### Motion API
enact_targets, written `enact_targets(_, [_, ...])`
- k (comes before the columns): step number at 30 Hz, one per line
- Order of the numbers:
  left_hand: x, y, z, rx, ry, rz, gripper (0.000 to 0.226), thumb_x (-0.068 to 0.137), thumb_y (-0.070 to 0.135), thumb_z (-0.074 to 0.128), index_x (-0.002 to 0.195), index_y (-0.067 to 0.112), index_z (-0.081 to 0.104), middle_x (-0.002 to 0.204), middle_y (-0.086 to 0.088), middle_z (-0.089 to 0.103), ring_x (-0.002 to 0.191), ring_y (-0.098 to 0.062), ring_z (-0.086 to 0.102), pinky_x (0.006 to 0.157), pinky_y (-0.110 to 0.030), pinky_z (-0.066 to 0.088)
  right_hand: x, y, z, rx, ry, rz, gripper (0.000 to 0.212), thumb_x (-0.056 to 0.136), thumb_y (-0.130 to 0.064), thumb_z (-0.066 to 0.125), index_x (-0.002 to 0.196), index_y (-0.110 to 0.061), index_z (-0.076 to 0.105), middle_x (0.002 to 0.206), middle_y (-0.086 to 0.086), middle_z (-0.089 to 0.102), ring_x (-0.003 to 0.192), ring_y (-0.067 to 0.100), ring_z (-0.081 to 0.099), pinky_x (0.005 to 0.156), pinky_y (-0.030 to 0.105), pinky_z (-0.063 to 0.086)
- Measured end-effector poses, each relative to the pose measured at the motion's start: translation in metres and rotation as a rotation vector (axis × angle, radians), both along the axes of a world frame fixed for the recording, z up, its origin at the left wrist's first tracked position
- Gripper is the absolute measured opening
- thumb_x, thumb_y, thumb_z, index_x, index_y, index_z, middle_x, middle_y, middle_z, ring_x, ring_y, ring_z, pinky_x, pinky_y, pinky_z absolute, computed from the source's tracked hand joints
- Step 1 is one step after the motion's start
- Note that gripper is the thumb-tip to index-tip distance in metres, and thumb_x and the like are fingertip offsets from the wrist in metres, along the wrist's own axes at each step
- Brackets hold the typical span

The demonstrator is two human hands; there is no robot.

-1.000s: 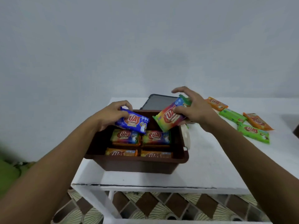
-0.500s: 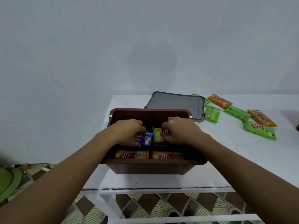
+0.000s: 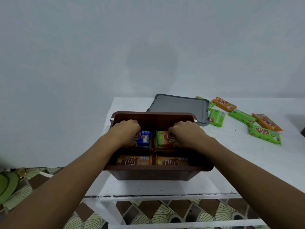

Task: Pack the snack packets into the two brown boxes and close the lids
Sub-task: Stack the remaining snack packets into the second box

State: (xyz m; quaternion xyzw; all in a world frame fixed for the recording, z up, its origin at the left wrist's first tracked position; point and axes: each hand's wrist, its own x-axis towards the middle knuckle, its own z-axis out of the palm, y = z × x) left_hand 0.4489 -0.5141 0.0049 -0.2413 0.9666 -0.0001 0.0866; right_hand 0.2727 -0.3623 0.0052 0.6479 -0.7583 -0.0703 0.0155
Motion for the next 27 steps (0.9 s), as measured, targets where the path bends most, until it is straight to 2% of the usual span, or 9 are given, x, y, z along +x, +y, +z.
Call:
enact_targets(3, [-0.004,0.001,0.002,0.024,0.0,-0.03,0.044,0.076,0.046,0.076,0.109,0.021,0.06,0.117,0.003,0.056,0.098,-0.019,0.057,0.076,-0.033,0.052,-0.006,0.011,0.006,-0.045,-0.104,0.057,0.038,0.089,-0.036,0.061,0.123,-0.021,0.06,0.115,-0.001,0.062,0.103,0.02,0.059,0.083,0.033,0.051])
enact_targets(6, [-0.021,0.01,0.011,0.017,0.049,-0.108,0.035,0.083,0.045,0.068,0.109,0.024,0.059,0.113,0.005,0.057,0.095,-0.017,0.057,0.074,-0.034,0.051,-0.027,0.036,0.01,-0.206,-0.277,0.058,0.027,0.093,-0.035,0.056,0.117,-0.022,0.063,0.112,-0.005,0.061,0.101,0.012,0.057,0.084,0.03,0.05])
enact_targets(9, [-0.05,0.028,0.025,-0.047,0.143,-0.199,0.028,0.09,0.045,0.06,0.11,0.027,0.056,0.109,0.008,0.057,0.096,-0.016,0.056,0.074,-0.035,0.049,-0.049,0.067,0.007,-0.377,-0.423,0.064,0.025,0.097,-0.032,0.053,0.116,-0.023,0.065,0.13,-0.007,0.058,0.118,0.009,0.052,0.098,0.031,0.047])
enact_targets(12, [-0.087,0.055,0.034,-0.049,0.294,-0.258,0.02,0.093,0.043,0.054,0.104,0.026,0.056,0.103,0.01,0.057,0.093,-0.014,0.055,0.072,-0.037,0.05,-0.076,0.099,-0.007,-0.431,-0.358,0.01,0.036,0.099,-0.04,0.047,0.132,-0.029,0.057,0.139,-0.007,0.051,0.128,0.01,0.044,0.104,0.029,0.039])
enact_targets(16, [-0.143,0.091,0.039,0.045,0.396,-0.334,0.021,0.093,0.04,0.054,0.102,0.022,0.059,0.102,0.006,0.058,0.095,-0.016,0.055,0.078,-0.038,0.049,-0.148,0.143,-0.042,-0.34,-0.238,-0.273,0.051,0.095,-0.041,0.054,0.142,-0.027,0.044,0.144,0.0,0.049,0.132,0.021,0.042,0.104,0.041,0.041])
enact_targets(19, [-0.193,0.119,0.038,0.049,0.332,-0.365,0.025,0.092,0.041,0.055,0.104,0.02,0.06,0.107,0.002,0.058,0.101,-0.02,0.055,0.084,-0.039,0.047,-0.208,0.183,-0.07,-0.312,-0.193,-0.592,0.064,0.09,-0.042,0.059,0.146,-0.021,0.037,0.15,0.008,0.041,0.136,0.029,0.036,0.105,0.047,0.037])
enact_targets(22, [-0.241,0.142,0.027,0.011,0.193,-0.36,0.033,0.093,0.045,0.053,0.112,0.018,0.058,0.117,-0.004,0.055,0.107,-0.025,0.054,0.086,-0.039,0.047,-0.24,0.216,-0.098,-0.281,-0.207,-0.832,0.07,0.092,-0.053,0.05,0.15,-0.022,0.027,0.159,0.007,0.023,0.144,0.029,0.021,0.109,0.051,0.029])
enact_targets(24, [-0.277,0.157,0.013,0.018,0.065,-0.316,0.045,0.094,0.048,0.052,0.125,0.016,0.053,0.127,-0.009,0.051,0.116,-0.029,0.051,0.092,-0.042,0.046,-0.251,0.233,-0.113,-0.316,-0.155,-0.841,0.07,0.091,-0.061,0.044,0.149,-0.024,0.03,0.157,0.005,0.026,0.14,0.03,0.026,0.107,0.051,0.029])
enact_targets(27, [-0.317,0.167,-0.014,0.053,-0.078,-0.202,0.068,0.094,0.054,0.048,0.146,0.014,0.033,0.15,-0.016,0.033,0.136,-0.036,0.034,0.106,-0.048,0.037,-0.259,0.238,-0.119,-0.413,-0.088,-0.764,0.065,0.086,-0.063,0.051,0.136,-0.023,0.048,0.134,0.006,0.042,0.117,0.031,0.039,0.093,0.047,0.037])
